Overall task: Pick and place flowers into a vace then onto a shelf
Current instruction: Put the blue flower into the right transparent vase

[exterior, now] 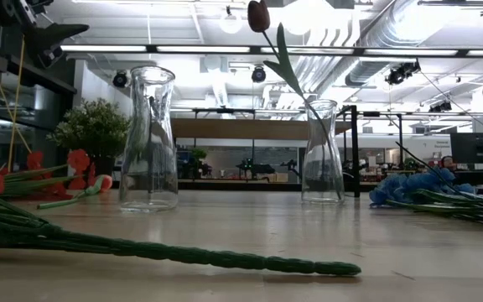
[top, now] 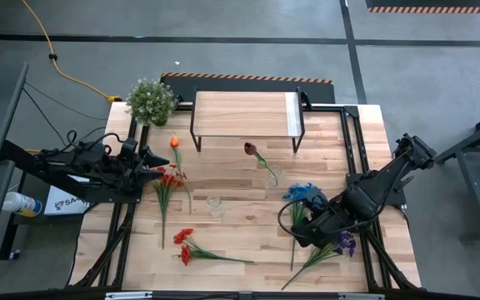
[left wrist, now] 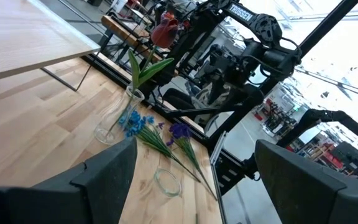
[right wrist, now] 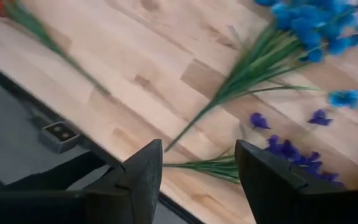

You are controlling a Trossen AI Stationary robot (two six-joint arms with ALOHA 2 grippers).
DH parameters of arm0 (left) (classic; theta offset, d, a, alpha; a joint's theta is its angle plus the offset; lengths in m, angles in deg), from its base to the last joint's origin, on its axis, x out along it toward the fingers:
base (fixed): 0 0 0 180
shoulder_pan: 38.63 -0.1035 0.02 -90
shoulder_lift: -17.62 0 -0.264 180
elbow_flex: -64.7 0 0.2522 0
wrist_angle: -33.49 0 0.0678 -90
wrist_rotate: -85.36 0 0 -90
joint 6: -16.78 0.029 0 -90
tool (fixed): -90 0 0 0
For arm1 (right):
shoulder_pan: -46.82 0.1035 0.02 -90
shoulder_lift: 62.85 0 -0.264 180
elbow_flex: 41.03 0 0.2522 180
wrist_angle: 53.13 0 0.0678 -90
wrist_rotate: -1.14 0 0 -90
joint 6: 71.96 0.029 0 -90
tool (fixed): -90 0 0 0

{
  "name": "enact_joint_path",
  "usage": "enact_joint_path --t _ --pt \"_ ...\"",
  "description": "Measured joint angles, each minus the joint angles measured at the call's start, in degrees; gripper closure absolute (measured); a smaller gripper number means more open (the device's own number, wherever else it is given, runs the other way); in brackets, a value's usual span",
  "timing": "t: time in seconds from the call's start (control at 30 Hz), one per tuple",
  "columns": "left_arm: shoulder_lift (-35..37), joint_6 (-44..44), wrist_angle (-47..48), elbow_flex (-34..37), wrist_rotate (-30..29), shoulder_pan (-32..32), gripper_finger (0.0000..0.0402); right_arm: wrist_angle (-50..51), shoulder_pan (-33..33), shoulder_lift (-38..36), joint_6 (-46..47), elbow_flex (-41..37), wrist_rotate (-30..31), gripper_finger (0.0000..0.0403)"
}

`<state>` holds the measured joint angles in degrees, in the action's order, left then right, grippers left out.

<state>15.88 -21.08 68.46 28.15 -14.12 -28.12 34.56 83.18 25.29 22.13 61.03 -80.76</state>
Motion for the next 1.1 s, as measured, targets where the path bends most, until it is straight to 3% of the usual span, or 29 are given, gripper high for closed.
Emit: enact_joint_path --t 0.43,1.1 --pt "0.01 0.02 0.0 0.0 0.0 0.01 0.0043 -9.56 0.0 0.0 -4.38 0.0 0.11 0.021" --pt "0.01 0.02 0.0 0.0 0.0 0.01 0.0043 -10.37 0.0 -0.02 -4.56 0.0 -2.41 0.021"
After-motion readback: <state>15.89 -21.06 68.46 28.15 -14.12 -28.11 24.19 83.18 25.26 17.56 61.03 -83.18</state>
